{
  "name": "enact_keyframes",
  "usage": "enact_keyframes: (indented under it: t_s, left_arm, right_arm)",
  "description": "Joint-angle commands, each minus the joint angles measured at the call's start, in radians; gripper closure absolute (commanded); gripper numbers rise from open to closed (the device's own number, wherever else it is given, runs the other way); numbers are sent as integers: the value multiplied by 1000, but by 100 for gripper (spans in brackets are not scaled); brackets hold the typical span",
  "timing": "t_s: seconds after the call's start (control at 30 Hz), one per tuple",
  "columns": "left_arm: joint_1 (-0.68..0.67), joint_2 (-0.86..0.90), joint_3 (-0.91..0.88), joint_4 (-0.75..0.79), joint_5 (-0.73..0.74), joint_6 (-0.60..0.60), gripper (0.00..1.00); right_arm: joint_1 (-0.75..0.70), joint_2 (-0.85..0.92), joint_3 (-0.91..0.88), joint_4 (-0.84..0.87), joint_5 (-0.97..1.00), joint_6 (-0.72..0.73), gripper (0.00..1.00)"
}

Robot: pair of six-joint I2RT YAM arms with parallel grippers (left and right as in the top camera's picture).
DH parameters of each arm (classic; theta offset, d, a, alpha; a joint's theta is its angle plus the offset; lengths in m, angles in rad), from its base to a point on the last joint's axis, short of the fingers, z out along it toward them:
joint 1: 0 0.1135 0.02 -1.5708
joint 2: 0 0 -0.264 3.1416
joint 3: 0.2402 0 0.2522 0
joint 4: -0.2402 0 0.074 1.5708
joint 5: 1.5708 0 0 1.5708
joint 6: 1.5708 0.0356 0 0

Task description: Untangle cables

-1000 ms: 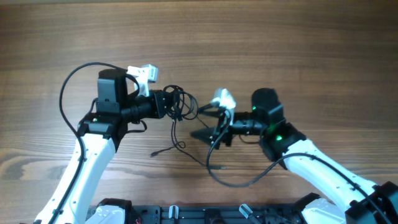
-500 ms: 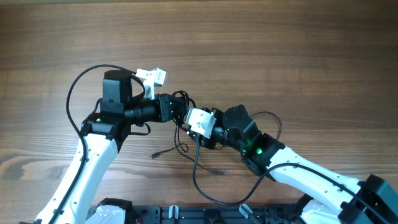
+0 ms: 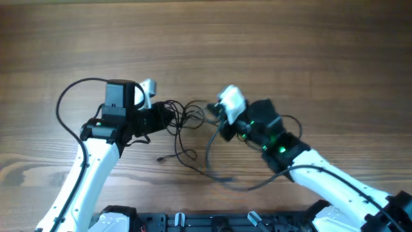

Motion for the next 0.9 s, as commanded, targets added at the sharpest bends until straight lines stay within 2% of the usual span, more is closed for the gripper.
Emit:
enact_keyframes:
  t_s: [0.0, 0.1, 0.2, 0.27, 0.33, 0.37, 0.47, 0.5, 0.53, 0.57, 0.6, 0.63, 0.7, 0.8, 0.83, 0.87]
  left_arm:
    - [113, -5, -3, -24, -279, -50, 96]
    - [166, -5, -3, -23, -278, -50, 96]
    - [186, -5, -3, -24, -279, -63, 91]
    - [186, -5, -3, -10, -319, -74, 91]
    - [186, -5, -3, 38, -357, -120, 80]
    - [186, -5, -3, 71, -357, -163, 72]
    - [185, -4, -3, 151, -352, -284, 68]
    - [183, -3, -3, 161, -345, -306, 62]
    - [177, -3, -3, 169, -323, -316, 49]
    - [171, -3, -3, 174, -300, -315, 30]
    - [161, -3, -3, 175, -286, -315, 18]
    - [144, -3, -3, 179, -281, -315, 9]
    - [110, -3, -3, 201, -262, -308, 0]
    - [52, -3, -3, 293, -90, -201, 0]
    - [34, -3, -3, 326, -50, -177, 0]
    - [14, -3, -3, 357, -45, -172, 0]
  right_arm:
    - [-203, -44, 3, -5, 126, 221, 96]
    - [-336, -41, 3, -45, 126, 391, 96]
    - [-426, -32, 3, -120, 131, 406, 96]
    - [-509, -32, 3, -195, 243, 433, 96]
    - [-592, -32, 3, -208, 219, 447, 96]
    - [-629, -32, 3, -208, 164, 444, 96]
    - [-644, -32, 3, -225, 108, 428, 93]
    - [-644, -32, 3, -231, 62, 428, 93]
    - [-644, -32, 3, -231, -55, 420, 96]
    - [-643, -32, 3, -210, -206, 387, 96]
    - [-638, -32, 3, -172, -333, 354, 96]
    - [-617, -32, 3, -61, -544, 309, 96]
    - [-558, -32, 4, 216, -816, 280, 96]
    - [-454, -32, 37, 549, -805, 397, 96]
    - [-426, -32, 62, 555, -772, 409, 96]
    - [-390, -31, 104, 484, -731, 404, 96]
